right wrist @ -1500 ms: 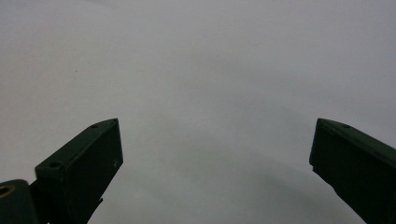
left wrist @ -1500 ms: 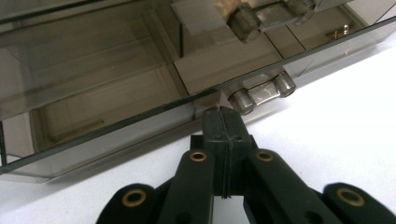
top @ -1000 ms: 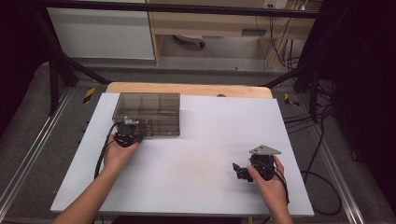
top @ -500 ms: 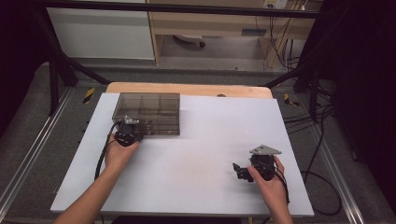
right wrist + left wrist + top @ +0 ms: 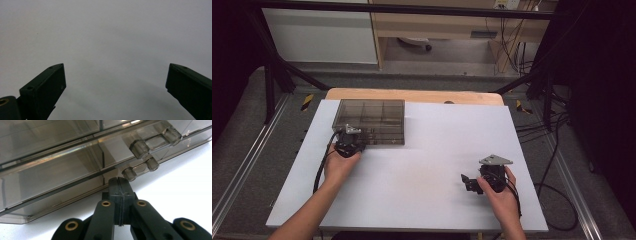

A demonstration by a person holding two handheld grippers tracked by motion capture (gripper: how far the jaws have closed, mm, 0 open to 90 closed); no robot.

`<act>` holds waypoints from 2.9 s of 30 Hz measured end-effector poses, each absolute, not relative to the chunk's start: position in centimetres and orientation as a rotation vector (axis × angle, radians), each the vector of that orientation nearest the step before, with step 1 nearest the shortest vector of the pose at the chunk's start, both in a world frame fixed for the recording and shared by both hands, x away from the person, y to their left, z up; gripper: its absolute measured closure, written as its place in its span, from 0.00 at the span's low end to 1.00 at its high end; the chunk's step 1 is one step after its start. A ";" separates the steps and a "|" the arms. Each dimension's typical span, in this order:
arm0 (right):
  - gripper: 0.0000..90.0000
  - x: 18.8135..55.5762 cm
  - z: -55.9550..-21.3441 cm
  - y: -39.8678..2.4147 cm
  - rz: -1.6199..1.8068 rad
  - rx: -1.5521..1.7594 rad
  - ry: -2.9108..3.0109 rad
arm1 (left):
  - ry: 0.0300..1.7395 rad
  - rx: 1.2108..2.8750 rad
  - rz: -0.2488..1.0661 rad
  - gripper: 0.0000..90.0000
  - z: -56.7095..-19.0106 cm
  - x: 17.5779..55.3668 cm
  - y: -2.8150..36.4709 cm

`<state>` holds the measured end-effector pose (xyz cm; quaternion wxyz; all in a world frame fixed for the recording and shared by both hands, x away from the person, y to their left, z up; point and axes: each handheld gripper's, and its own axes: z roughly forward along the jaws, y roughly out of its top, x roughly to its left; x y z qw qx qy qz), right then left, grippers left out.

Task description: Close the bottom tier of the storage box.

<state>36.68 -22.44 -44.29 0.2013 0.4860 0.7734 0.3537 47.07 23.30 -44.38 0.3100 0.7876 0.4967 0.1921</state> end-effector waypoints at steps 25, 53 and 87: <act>0.04 36.4 -44.2 -22.2 0.977 1.342 2.167 | 1.260 2.057 0.572 1.00 -42.9 44.8 23.8; 0.04 36.2 -44.1 -22.5 0.981 1.362 2.136 | 1.010 1.797 0.654 0.12 -40.6 36.3 25.3; 0.04 35.1 -44.1 -25.5 1.135 1.260 1.986 | 1.138 1.682 0.575 0.12 -42.9 33.1 31.3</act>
